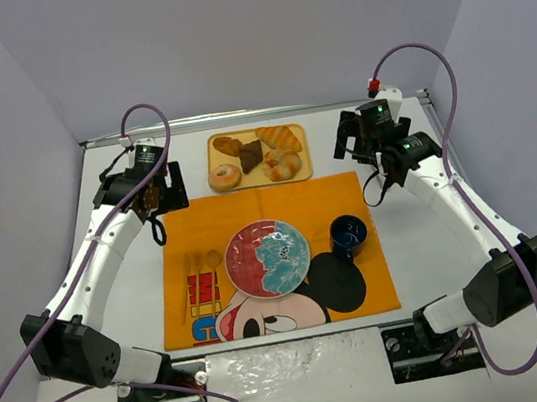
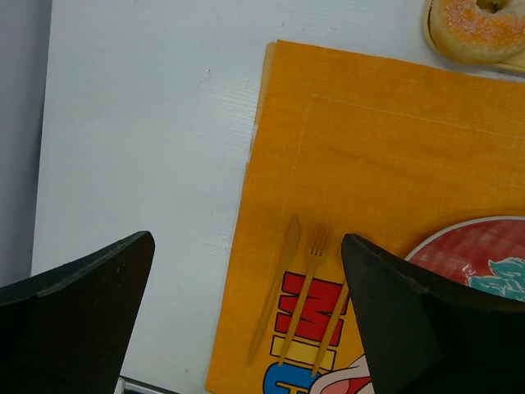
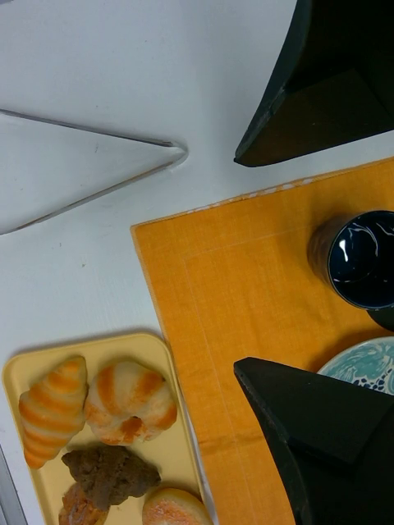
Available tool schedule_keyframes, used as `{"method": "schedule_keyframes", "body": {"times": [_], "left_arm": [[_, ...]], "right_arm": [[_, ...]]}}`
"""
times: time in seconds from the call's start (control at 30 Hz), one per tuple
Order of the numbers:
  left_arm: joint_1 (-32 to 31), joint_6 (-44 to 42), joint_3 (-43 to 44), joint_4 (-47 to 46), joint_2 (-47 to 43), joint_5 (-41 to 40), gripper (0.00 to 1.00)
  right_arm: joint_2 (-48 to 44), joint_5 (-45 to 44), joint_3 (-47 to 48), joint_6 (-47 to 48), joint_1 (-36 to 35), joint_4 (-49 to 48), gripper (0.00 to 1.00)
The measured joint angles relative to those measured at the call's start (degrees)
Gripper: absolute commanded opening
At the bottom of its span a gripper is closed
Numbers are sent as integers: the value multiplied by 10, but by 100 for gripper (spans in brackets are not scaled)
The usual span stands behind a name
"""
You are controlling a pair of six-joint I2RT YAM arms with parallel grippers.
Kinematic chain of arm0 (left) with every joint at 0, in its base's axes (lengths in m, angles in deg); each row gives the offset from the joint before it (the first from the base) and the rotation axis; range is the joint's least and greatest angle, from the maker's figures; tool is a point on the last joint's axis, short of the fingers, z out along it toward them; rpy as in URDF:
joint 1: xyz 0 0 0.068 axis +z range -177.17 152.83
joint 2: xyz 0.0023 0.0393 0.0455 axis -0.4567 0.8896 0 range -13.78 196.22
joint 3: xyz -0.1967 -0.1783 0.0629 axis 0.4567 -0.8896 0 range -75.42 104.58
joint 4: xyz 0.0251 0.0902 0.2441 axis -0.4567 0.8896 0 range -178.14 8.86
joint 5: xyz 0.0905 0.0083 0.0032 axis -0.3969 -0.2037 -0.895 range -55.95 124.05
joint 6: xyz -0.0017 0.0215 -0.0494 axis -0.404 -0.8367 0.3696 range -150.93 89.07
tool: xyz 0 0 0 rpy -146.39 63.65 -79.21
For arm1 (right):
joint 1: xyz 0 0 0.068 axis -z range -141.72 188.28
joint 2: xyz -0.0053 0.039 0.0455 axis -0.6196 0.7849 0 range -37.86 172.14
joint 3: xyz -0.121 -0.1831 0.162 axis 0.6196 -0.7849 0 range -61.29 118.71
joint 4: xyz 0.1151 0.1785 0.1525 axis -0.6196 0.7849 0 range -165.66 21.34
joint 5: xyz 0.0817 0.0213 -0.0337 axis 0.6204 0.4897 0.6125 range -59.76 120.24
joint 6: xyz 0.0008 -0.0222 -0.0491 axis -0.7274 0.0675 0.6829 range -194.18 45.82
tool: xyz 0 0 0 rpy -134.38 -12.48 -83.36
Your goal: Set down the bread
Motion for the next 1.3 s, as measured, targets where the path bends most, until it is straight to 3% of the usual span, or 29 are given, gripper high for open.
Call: {"method": "schedule_keyframes", "body": {"times": [0.63,1.03,1.3], "left_arm": [[0,-10,-7,-5,-2,15,97],[0,-1,-8,-22,53,24,97],[1,5,-8,-52,87,45,97]], "right_arm": [[-1,-51,5,-27,6,4,100],[237,-66,151,14,99,16,100],[318,-51,158,61,113,2,100]]}}
